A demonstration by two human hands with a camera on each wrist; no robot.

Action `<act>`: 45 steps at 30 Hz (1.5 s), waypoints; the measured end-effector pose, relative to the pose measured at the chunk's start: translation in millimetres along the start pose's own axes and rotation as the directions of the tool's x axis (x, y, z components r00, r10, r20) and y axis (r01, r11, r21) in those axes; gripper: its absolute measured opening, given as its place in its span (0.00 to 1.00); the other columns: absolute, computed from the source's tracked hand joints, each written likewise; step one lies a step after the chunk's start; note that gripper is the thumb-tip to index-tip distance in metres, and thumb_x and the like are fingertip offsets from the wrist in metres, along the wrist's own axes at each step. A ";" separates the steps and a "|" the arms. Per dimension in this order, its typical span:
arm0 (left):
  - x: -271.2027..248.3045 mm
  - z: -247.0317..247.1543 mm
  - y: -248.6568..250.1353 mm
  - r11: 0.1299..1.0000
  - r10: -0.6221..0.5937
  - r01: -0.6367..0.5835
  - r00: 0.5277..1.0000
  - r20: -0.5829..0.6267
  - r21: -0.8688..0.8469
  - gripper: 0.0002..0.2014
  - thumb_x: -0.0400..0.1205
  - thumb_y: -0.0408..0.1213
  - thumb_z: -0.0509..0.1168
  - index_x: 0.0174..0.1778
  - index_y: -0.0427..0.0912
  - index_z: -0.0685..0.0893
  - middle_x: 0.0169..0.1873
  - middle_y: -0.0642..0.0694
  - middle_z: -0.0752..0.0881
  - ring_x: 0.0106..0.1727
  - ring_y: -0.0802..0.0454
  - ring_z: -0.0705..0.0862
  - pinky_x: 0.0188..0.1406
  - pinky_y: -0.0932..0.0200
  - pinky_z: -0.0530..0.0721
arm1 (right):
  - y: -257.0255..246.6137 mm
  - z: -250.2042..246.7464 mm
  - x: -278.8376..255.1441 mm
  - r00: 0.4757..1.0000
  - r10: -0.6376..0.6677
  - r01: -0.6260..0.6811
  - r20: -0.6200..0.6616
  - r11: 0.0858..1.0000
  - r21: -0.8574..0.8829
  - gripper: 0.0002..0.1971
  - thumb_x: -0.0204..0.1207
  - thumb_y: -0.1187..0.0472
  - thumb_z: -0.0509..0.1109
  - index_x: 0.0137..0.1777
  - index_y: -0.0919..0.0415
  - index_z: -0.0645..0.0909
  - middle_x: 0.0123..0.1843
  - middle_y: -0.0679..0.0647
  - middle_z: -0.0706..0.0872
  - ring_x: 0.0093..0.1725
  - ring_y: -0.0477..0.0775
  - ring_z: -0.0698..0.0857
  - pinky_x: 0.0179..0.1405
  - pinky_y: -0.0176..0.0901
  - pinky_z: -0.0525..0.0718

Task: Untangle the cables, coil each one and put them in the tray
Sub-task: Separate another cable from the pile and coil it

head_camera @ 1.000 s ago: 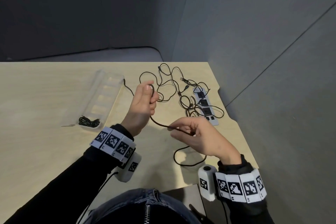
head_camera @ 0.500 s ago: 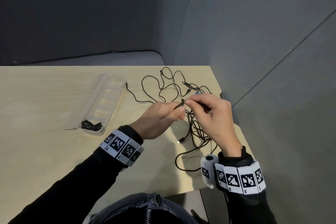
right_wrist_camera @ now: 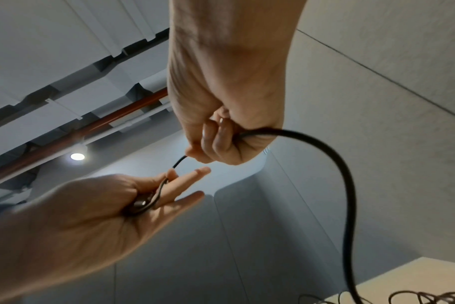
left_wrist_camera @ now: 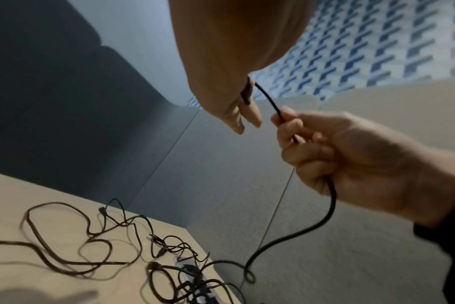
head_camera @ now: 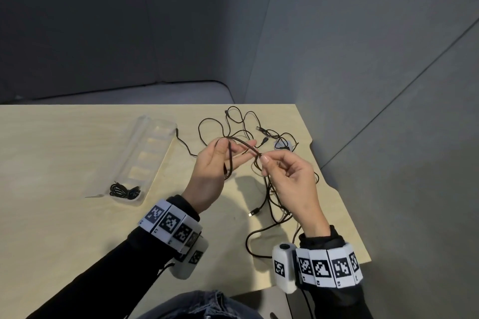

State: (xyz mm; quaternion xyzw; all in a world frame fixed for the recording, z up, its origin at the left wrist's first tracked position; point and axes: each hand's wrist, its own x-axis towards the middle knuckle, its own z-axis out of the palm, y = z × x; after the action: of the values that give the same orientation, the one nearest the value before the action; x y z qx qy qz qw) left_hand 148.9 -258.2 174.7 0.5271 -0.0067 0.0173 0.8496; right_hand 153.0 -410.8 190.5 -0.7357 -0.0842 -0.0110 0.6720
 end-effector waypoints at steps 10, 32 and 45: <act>8.3 0.9 3.9 0.985 -0.081 0.048 0.976 -0.202 -0.166 0.13 0.89 0.47 0.45 0.54 0.46 0.73 0.24 0.51 0.67 0.21 0.60 0.64 0.19 0.66 0.65 | 18.4 14.6 -14.5 0.943 0.195 -0.127 0.271 0.959 -0.252 0.09 0.79 0.61 0.70 0.37 0.57 0.85 0.24 0.47 0.85 0.23 0.47 0.68 0.27 0.43 0.69; 16.8 -34.8 3.8 0.686 0.108 -0.111 0.993 0.050 0.719 0.17 0.83 0.48 0.51 0.31 0.48 0.76 0.19 0.51 0.75 0.23 0.56 0.71 0.26 0.61 0.69 | -7.0 10.4 -23.9 0.857 0.065 0.234 0.512 0.835 -0.498 0.10 0.79 0.52 0.65 0.48 0.54 0.86 0.25 0.48 0.79 0.25 0.45 0.73 0.28 0.36 0.73; 14.3 -36.8 0.5 0.420 -0.085 -0.391 0.881 0.465 0.819 0.21 0.74 0.65 0.57 0.41 0.53 0.83 0.23 0.53 0.76 0.28 0.55 0.73 0.30 0.63 0.70 | -8.6 -10.9 19.6 0.979 0.012 0.038 0.204 0.970 -0.241 0.05 0.68 0.62 0.80 0.35 0.51 0.89 0.29 0.49 0.88 0.28 0.43 0.80 0.31 0.33 0.76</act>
State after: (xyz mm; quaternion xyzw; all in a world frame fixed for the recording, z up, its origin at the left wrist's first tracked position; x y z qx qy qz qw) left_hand 162.9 -224.7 159.2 0.8817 -0.2367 -0.0208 0.4075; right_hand 172.1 -418.7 202.5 -0.8091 -0.1554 0.0497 0.5645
